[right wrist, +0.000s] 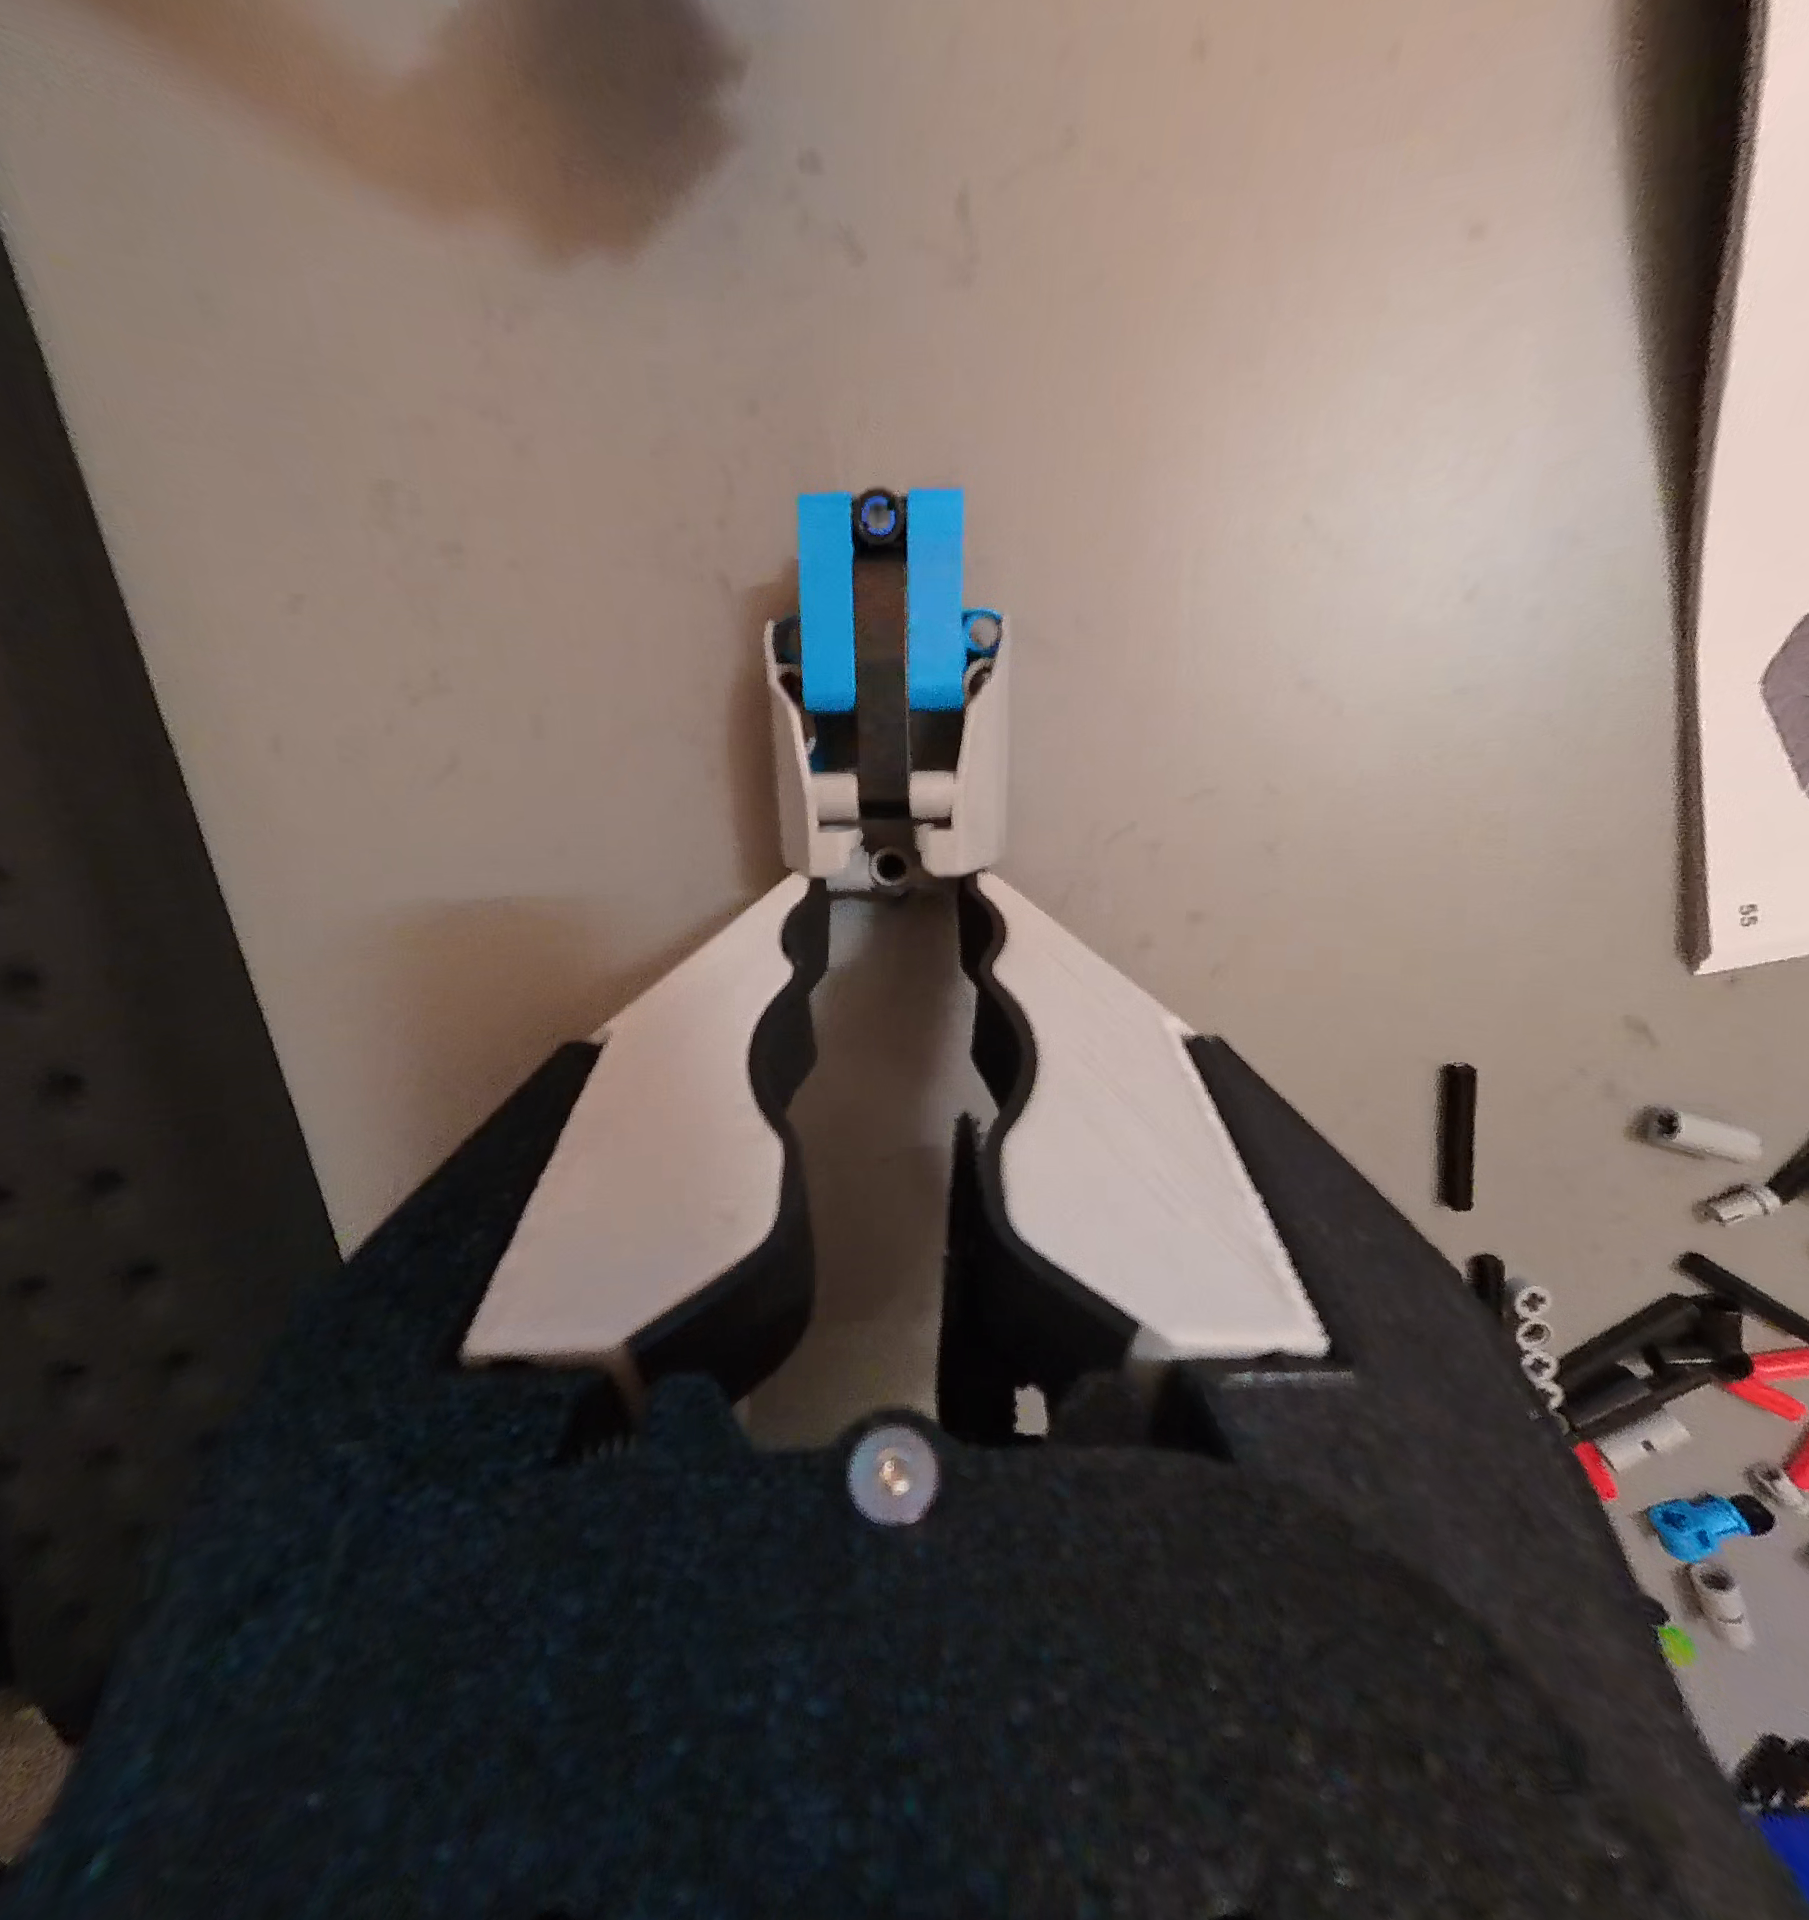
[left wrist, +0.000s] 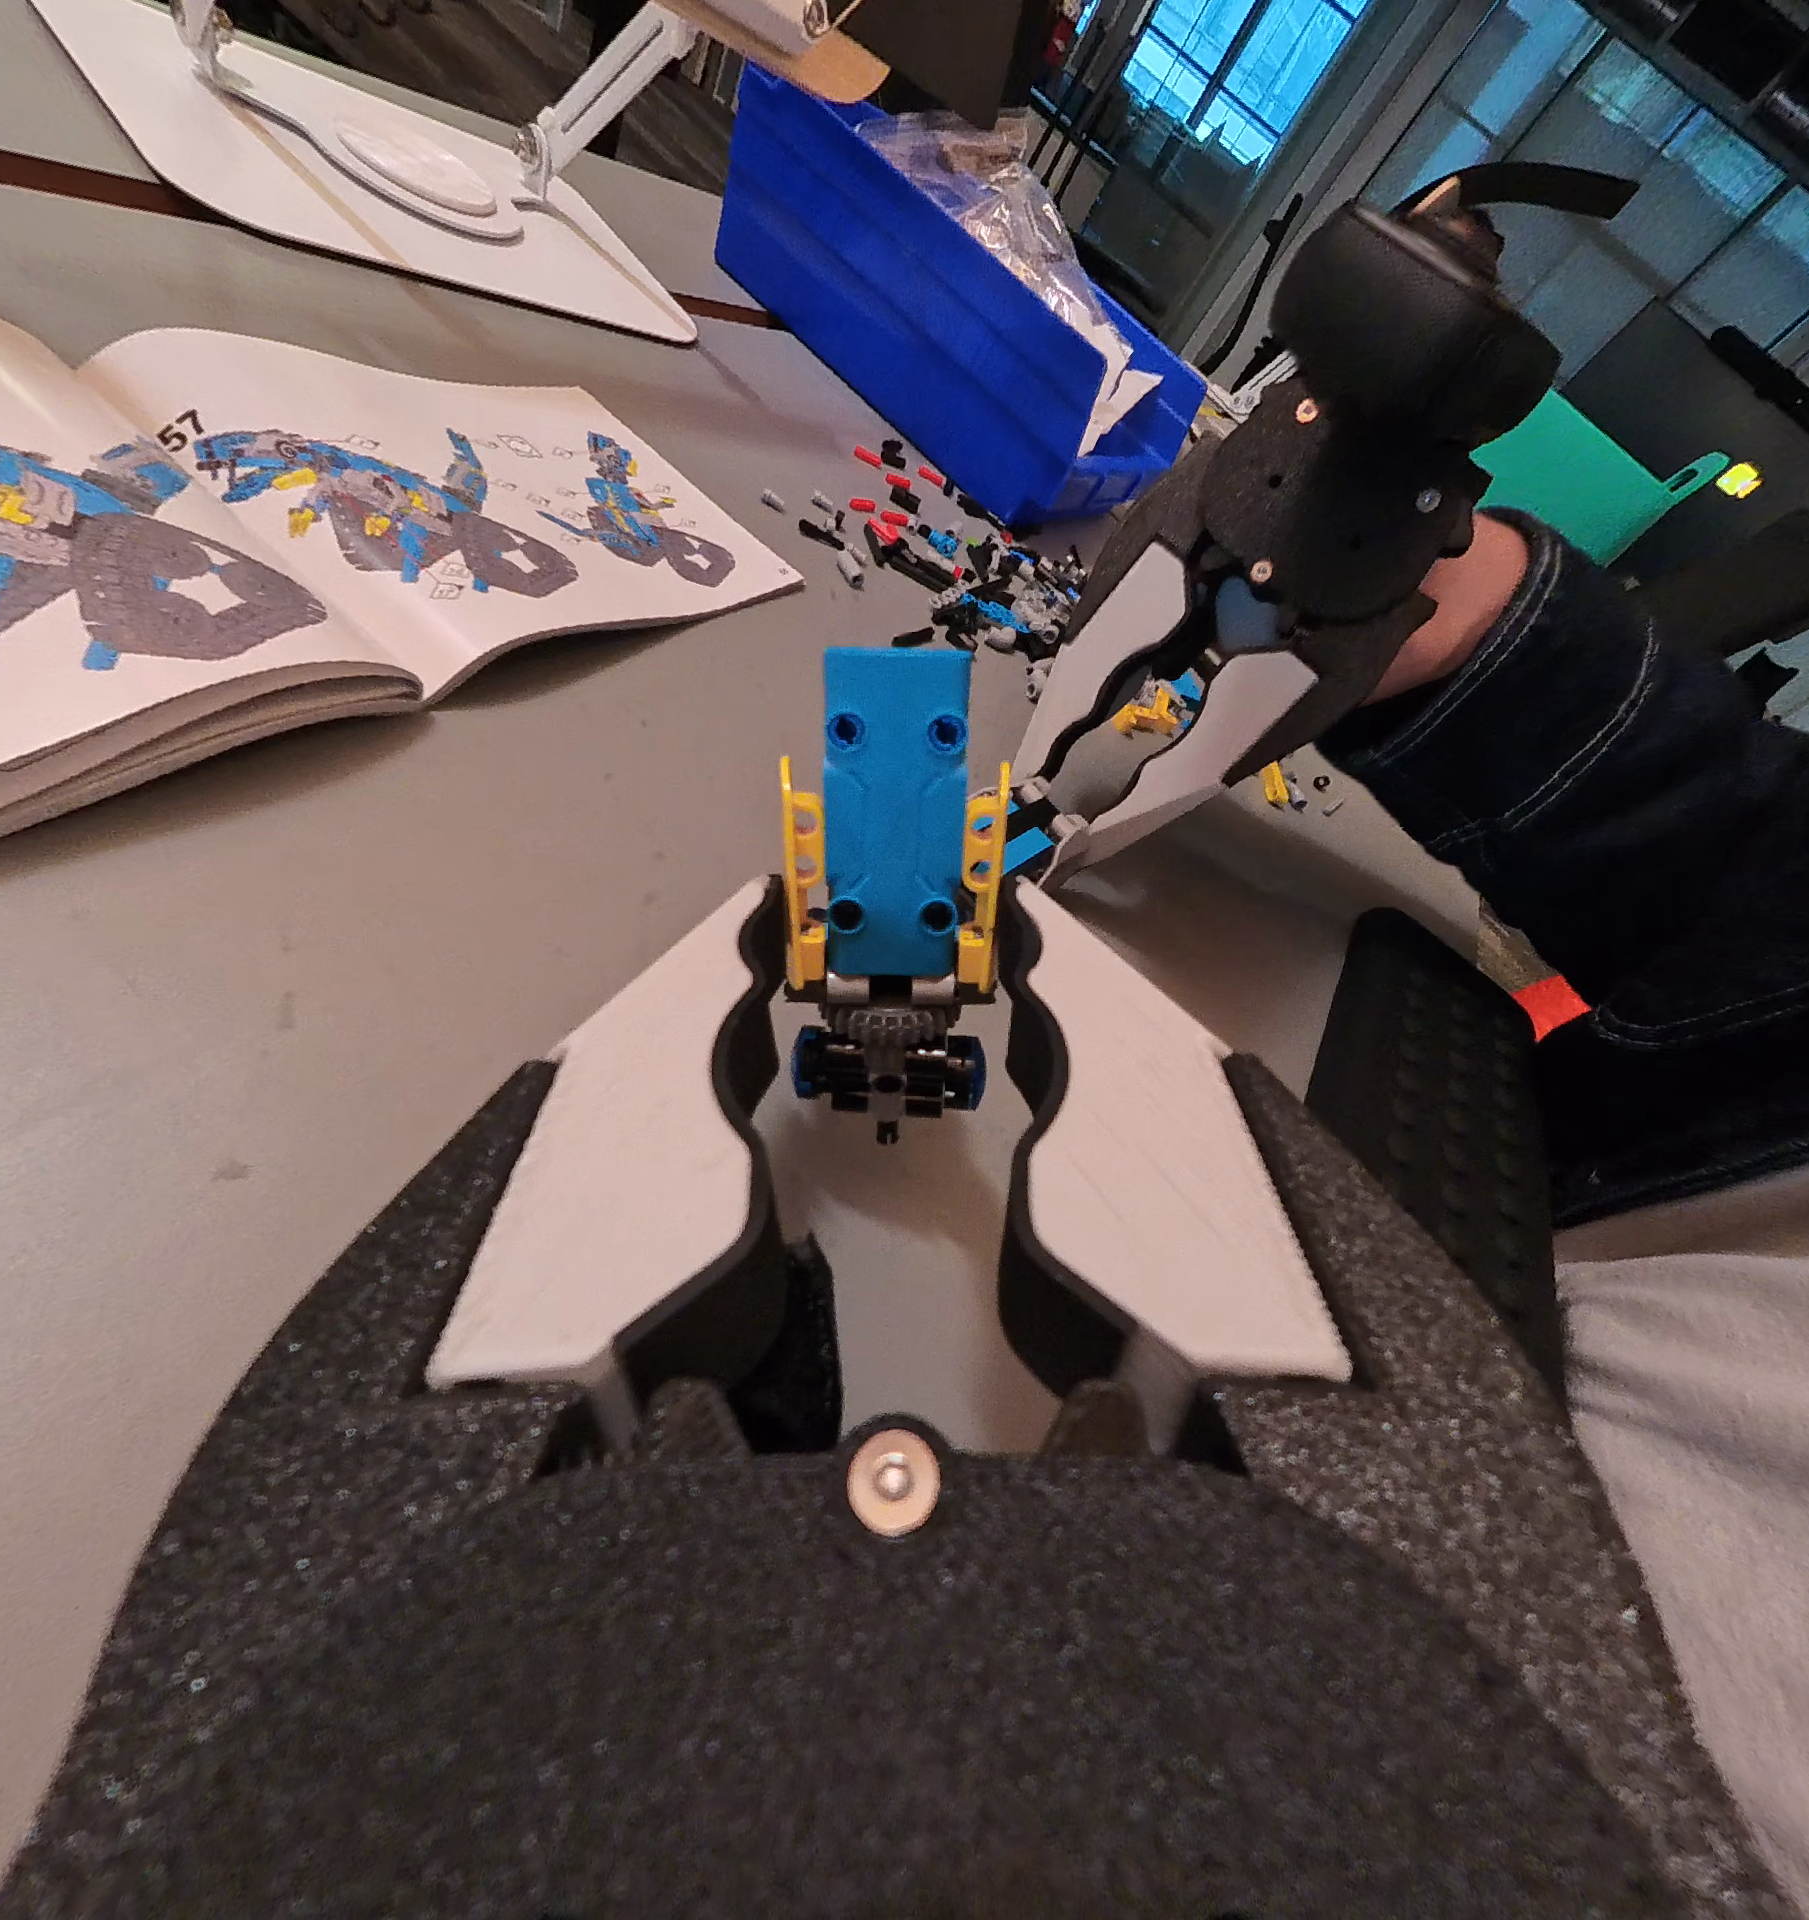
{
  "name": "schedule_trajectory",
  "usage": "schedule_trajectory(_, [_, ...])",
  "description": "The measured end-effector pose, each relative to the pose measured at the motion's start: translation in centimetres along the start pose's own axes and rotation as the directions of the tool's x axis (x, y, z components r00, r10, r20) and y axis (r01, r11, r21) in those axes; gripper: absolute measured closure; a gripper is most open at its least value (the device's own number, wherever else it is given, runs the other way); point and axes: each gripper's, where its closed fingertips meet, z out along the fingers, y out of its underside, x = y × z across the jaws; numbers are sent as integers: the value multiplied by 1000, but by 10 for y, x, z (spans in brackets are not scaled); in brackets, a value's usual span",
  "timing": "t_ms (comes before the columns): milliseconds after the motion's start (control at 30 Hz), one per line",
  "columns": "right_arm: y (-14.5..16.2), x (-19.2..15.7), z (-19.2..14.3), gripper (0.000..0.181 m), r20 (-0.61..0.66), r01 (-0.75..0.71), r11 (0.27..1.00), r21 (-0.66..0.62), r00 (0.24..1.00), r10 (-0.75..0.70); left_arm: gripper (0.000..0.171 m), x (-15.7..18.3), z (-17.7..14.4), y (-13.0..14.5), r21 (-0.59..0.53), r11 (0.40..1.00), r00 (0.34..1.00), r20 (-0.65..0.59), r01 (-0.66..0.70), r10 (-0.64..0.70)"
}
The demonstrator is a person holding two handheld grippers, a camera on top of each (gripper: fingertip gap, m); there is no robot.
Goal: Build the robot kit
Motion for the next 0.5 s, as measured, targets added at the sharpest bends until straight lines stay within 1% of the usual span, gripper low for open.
schedule_trajectory(100, [3,0,-1,154,-7,-2,999,-50,1000,1,131,0,1,1,-5,1000,1000,-1,1,-1])
schedule_trajectory(167, [7,-1,-5,142,-23,-8,994,-106,1000,6,131,0,1,1,-8,1000,1000,-2,2,-2])
schedule_trajectory(200, [7,-1,-9,132,-32,-15,992,-125,999,11,131,0,1,2,-9,1000,1000,-3,4,-4])
schedule_trajectory(233, [5,-3,-11,120,-31,-26,990,-137,999,22,131,0,1,2,-10,1000,1000,-2,5,-5])
schedule_trajectory(267, [0,-4,-13,113,-30,-39,990,-139,999,35,131,0,1,2,-11,1000,1000,-3,7,-7])
schedule_trajectory(300, [-6,-5,-12,110,-32,-43,989,-139,999,39,131,0,1,2,-13,1000,1000,-4,10,-10])
schedule_trajectory(333, [-11,-5,-10,110,-43,-36,989,-145,999,30,131,0,1,3,-14,1000,1000,-4,12,-12])
schedule_trajectory(433, [-16,-2,1,119,-66,0,978,-209,998,-14,131,1,1,3,-14,1000,1000,-12,16,-16])
schedule_trajectory(500, [-17,-1,8,139,-67,46,970,-239,996,-64,131,3,0,2,-6,1000,999,-31,27,-27])
